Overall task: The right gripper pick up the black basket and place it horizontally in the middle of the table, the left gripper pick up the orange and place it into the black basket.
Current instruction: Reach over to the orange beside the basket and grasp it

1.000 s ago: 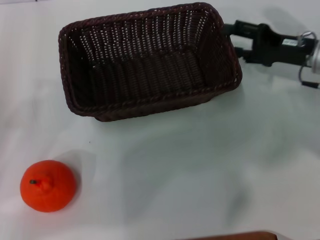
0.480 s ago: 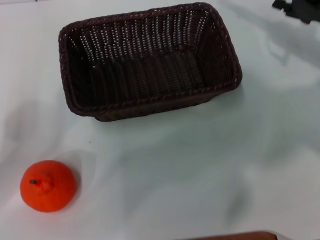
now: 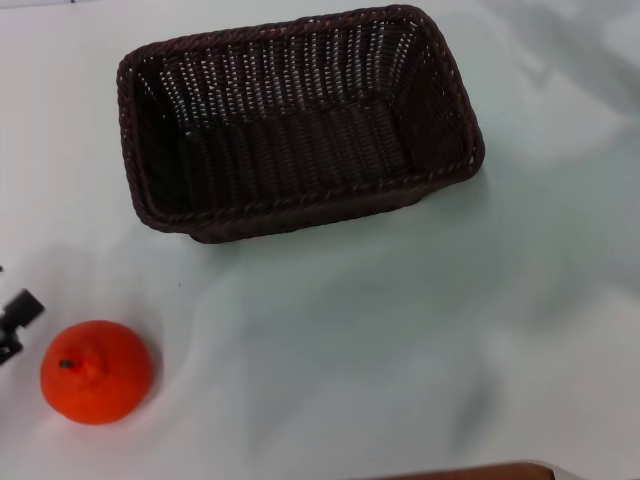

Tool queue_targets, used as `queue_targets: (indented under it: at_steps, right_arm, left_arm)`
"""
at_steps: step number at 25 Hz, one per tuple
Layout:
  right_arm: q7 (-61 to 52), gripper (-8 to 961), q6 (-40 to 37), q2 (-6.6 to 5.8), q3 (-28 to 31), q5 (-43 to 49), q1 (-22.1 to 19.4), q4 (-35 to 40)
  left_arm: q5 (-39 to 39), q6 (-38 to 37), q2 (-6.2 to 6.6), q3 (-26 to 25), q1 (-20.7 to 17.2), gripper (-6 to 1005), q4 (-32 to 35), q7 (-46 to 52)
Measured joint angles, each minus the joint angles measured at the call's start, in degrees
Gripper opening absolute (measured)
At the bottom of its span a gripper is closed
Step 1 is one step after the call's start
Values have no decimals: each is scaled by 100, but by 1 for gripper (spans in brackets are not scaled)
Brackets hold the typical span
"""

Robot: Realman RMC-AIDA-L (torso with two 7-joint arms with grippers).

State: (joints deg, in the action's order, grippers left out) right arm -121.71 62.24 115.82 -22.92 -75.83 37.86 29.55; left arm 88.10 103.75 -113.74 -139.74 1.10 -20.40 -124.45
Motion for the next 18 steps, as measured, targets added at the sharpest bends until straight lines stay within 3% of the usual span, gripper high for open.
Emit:
queue_targets:
  at_steps: [11,18]
  right_arm:
    - [71,890,-104,112,1,-368,146,-5]
    - [75,888,-79,148,26,-454,150,-51]
  left_arm:
    - [611,-105,32,-34,-80,680,-28,-85]
    - [946,-574,-4,-44,-79,621,-40,-116]
